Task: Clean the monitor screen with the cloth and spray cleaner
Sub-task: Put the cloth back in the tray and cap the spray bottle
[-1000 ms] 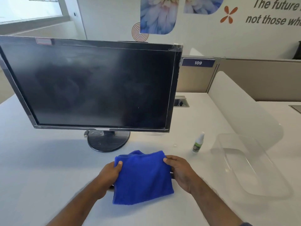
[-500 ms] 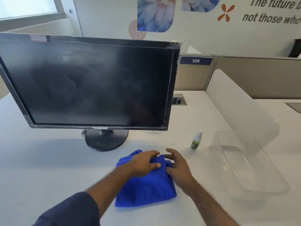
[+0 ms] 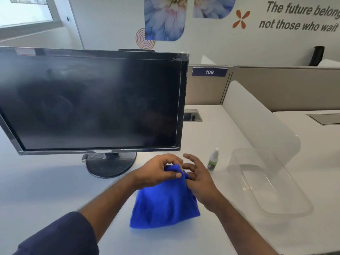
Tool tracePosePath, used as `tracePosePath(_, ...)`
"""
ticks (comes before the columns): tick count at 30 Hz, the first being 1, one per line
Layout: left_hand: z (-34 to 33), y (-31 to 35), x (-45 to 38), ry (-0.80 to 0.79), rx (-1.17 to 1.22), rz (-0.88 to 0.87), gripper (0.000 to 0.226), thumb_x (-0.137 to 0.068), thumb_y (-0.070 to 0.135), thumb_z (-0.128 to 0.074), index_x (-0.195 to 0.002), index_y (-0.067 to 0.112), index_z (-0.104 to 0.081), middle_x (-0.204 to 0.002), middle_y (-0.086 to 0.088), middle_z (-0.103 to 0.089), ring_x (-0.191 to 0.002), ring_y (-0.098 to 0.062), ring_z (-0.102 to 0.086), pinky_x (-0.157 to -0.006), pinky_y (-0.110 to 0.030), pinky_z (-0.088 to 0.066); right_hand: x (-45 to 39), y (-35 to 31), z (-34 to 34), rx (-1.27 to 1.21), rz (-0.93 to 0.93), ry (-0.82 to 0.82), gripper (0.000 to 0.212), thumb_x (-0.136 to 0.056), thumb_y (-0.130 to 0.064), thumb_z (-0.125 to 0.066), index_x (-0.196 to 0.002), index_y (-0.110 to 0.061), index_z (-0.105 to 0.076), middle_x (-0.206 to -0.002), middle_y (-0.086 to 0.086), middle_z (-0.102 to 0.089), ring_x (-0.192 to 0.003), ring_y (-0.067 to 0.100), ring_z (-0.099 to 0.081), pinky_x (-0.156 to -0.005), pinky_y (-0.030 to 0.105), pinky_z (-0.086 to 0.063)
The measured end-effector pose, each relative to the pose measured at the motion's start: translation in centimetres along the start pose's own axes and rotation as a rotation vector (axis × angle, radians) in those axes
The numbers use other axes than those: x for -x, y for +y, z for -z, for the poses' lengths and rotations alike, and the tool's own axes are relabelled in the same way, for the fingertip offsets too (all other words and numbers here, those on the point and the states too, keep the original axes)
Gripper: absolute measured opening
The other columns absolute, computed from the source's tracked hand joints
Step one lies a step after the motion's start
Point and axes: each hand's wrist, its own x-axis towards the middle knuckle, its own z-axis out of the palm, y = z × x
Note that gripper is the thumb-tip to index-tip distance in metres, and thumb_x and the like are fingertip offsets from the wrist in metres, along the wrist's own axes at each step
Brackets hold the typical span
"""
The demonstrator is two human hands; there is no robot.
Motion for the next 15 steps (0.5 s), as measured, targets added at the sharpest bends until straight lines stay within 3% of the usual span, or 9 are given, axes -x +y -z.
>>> tracePosePath(2,0.3,1.0,-0.3,-0.082,0.039,0.034,0.015,-0.088,0.01,-0.072,-0.102,0.004,-0.068,-0.127,-0.005,-0.066,-0.119,-0.019,-0.062,-0.103,-0.033,-0.049,0.0,-1.4,-0.2,0.096,0.102,-0.052,0.085,-0.079,0.018,-0.047,-0.141,-0.038,-0.036,-0.122,-0.002,-0.059,-0.088,0.02,-0.07,-0.074,0.025,-0.055)
tracePosePath(4,0.6,1.9,-0.6,-0.138,0.053,0.066,0.017,-0.09,0.011,-0.07,-0.106,0.005,-0.066,-0.122,-0.01,-0.069,-0.116,-0.025,-0.064,-0.103,-0.036,-0.049,0.0,-2.7,-0.1,0.145,0.199,-0.009,0.085,-0.079,0.017,-0.052,-0.142,-0.037,-0.031,-0.122,0.002,-0.054,-0.079,0.014,-0.067,-0.072,0.023,-0.053)
tracePosePath(7,1.0,3.5,-0.9,-0.155,-0.013,0.053,0.01,-0.09,0.014,-0.07,-0.1,0.015,-0.067,-0.109,-0.008,-0.07,-0.107,-0.024,-0.066,-0.098,-0.036,-0.053,0.0,-3.8,0.7,0.093,0.228,0.076,0.069,-0.085,0.007,-0.064,-0.133,-0.036,-0.039,-0.115,0.005,-0.057,-0.078,0.016,-0.068,-0.073,0.026,-0.056)
tracePosePath(9,1.0,4.4,-1.2,-0.157,-0.06,0.046,0.012,-0.089,0.014,-0.071,-0.095,0.024,-0.068,-0.104,-0.001,-0.072,-0.102,-0.018,-0.068,-0.093,-0.031,-0.055,0.1,-3.8,1.3,0.006,0.19,0.05,0.052,-0.09,0.0,-0.065,-0.127,-0.032,-0.047,-0.108,0.004,-0.064,-0.085,0.017,-0.07,-0.076,0.027,-0.057)
tracePosePath(12,0.8,4.8,-1.5,-0.076,-0.208,0.033,0.016,-0.088,0.014,-0.071,-0.091,0.029,-0.068,-0.097,0.009,-0.072,-0.093,-0.006,-0.067,-0.087,-0.026,-0.055,0.3,-3.7,2.4,-0.078,0.072,0.019,0.033,-0.09,-0.029,-0.069,-0.121,-0.034,-0.056,-0.106,0.001,-0.064,-0.093,0.015,-0.067,-0.081,0.032,-0.056)
tracePosePath(15,0.9,4.8,-1.4,0.084,-0.2,0.009,0.014,-0.088,0.014,-0.072,-0.089,0.027,-0.069,-0.094,0.012,-0.072,-0.09,-0.002,-0.065,-0.081,-0.02,-0.053,0.7,-3.1,3.9,-0.006,-0.059,-0.054,0.064,-0.067,-0.052,-0.079,-0.124,-0.036,-0.055,-0.105,-0.003,-0.061,-0.087,0.009,-0.063,-0.078,0.027,-0.052)
